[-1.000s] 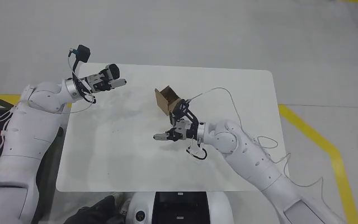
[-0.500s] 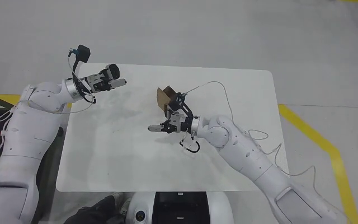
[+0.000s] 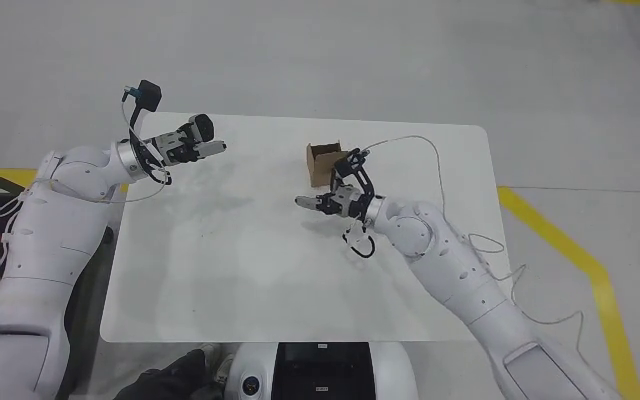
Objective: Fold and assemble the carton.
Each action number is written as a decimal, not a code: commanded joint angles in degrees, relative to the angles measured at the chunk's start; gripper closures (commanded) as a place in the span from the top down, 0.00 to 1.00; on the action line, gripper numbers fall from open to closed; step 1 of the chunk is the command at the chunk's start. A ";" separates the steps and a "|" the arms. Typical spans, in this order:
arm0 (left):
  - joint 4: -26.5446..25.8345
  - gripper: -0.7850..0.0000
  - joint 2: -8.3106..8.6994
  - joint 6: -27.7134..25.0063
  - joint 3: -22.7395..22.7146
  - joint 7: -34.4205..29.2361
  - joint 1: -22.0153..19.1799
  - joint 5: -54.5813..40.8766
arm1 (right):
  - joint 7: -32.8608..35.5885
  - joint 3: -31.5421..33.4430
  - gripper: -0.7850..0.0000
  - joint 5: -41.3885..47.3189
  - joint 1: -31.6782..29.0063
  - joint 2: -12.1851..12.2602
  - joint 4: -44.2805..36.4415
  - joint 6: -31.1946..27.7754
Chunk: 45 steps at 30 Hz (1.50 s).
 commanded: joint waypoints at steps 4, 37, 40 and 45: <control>0.00 1.00 0.00 0.00 0.00 0.00 0.00 0.00 | -0.23 4.51 1.00 -2.67 -2.83 1.43 -4.43 2.80; 0.00 1.00 0.00 0.00 0.00 0.00 0.00 0.00 | -6.18 1.49 1.00 -16.08 -1.49 -1.45 -7.88 26.52; 0.00 1.00 0.00 0.00 0.00 0.00 0.00 0.00 | -6.24 0.85 1.00 -16.40 -0.55 -2.03 -6.35 27.84; 0.00 1.00 0.00 0.00 0.00 0.00 0.00 0.00 | -6.21 0.94 1.00 -15.99 -0.20 -2.56 -4.73 28.17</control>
